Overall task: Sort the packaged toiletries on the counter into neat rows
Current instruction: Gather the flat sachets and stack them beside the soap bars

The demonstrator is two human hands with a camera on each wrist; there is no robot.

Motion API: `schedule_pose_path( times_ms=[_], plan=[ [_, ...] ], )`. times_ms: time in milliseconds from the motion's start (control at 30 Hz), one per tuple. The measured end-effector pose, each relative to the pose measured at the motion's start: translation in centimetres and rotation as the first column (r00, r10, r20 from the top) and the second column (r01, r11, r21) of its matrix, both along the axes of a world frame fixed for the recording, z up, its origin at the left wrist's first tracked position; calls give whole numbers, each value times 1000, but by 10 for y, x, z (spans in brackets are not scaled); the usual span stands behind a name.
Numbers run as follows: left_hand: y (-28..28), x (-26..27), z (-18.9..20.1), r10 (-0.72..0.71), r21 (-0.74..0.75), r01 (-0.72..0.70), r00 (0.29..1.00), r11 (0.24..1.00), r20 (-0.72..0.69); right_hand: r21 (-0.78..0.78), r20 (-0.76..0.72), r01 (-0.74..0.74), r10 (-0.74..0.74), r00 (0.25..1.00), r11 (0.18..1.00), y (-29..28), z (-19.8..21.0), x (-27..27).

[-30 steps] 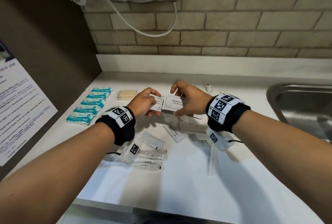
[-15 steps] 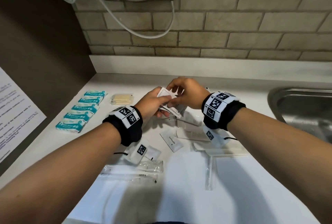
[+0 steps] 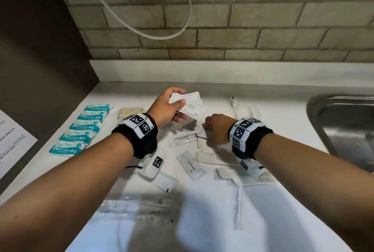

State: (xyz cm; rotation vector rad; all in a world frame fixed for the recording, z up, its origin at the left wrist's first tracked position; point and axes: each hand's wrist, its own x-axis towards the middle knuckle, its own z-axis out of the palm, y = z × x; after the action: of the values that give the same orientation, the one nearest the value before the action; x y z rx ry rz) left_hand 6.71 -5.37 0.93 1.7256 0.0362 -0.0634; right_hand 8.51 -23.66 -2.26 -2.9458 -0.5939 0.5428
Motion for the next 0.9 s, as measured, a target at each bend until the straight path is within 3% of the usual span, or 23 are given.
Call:
schedule_pose_path(
  times_ms=[100,200,300,433,700,900],
  plan=[
    [-2,4,-5,16,-21,-16,1000,1000,-25,-16,6,27,-27,1000,1000,5,6,9],
    [1,7,-7,45,-23,-46,998,999,-31,85,-43,133,-130,991,987,4,18,17],
    [8,9,-9,89,13,-89,995,996,-38,175,-117,135,-116,986,975,2,28,23],
    [17,8,-12,148,49,-146,988,988,-40,391,-213,267,-196,957,881,0,33,29],
    [32,3,-17,210,70,-207,977,976,-40,547,-217,274,-183,959,791,5,39,24],
    [30,-3,-21,179,91,-173,982,981,-65,654,-185,240,-156,970,717,9,53,21]
  ],
)
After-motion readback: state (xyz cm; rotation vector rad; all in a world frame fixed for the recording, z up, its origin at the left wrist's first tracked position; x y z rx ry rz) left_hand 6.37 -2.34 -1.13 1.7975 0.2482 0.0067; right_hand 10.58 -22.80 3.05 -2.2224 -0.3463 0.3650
